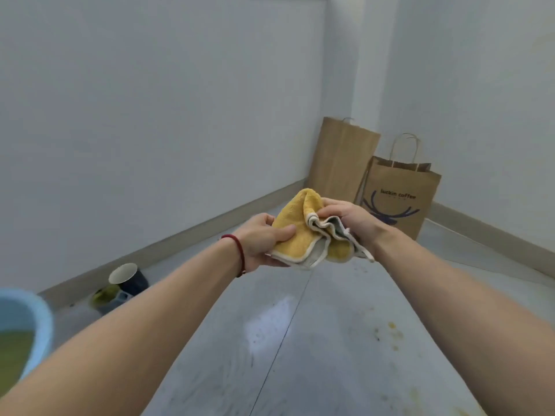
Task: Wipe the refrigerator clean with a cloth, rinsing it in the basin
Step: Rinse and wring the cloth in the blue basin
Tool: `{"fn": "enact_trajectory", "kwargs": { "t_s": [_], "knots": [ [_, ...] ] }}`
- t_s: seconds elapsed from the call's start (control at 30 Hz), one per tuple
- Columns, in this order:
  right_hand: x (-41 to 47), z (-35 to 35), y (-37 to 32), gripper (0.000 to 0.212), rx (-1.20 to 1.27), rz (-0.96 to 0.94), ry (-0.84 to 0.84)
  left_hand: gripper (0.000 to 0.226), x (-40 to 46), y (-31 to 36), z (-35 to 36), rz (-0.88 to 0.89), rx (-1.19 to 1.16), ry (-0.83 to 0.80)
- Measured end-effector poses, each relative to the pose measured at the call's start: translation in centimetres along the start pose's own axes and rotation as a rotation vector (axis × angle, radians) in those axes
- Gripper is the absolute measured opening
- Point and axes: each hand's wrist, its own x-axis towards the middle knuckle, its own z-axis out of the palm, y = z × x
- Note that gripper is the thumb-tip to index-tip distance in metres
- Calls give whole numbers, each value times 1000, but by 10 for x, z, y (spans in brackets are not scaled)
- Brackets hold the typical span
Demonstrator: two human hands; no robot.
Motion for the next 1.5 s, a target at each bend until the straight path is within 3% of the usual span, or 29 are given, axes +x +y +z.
{"fn": "enact_trajectory", "kwargs": {
  "t_s": [0.2,0.33,0.53,0.63,0.73,0.8,0.9,0.97,1.0,1.1,1.17,1.27,1.33,1.43,1.5],
  "knots": [
    [61,75,23,39,-344,-7,-236,17,-64,-41,-113,1,130,441],
    [85,163,29,40,-451,-48,-433,13,-137,-53,-184,-158,125,528],
    [90,320,33,45,-1060,-534,-561,32,-264,-67,-279,-202,-103,802],
    [80,390,48,40,-1064,-671,-704,37,-311,-99,-312,-188,-217,919],
    [73,461,85,39,-1017,-725,-725,37,-336,-157,-340,-239,-275,1008],
    [75,495,122,45,-1147,-733,-736,39,-343,-199,-357,-331,-220,1016],
    [79,518,169,52,-1656,-487,-756,68,-340,-244,-373,-693,-21,827],
    [81,529,186,45,-1719,-317,-656,97,-332,-256,-380,-830,99,753],
    [81,536,193,47,-1684,-216,-620,99,-327,-259,-382,-838,182,738],
    [78,553,218,71,-1687,58,-725,84,-308,-276,-381,-895,503,671],
    [79,548,227,82,-1773,88,-733,87,-295,-288,-376,-971,610,643],
    [87,545,229,80,-1925,62,-516,62,-280,-298,-369,-1021,785,719],
    [79,552,233,74,-1898,156,-433,47,-275,-294,-359,-976,687,843],
    [76,570,238,65,-1612,314,-365,61,-265,-288,-355,-839,70,994],
    [76,580,232,49,-1220,398,-348,64,-250,-293,-359,-714,-306,1057]
  ]
}}
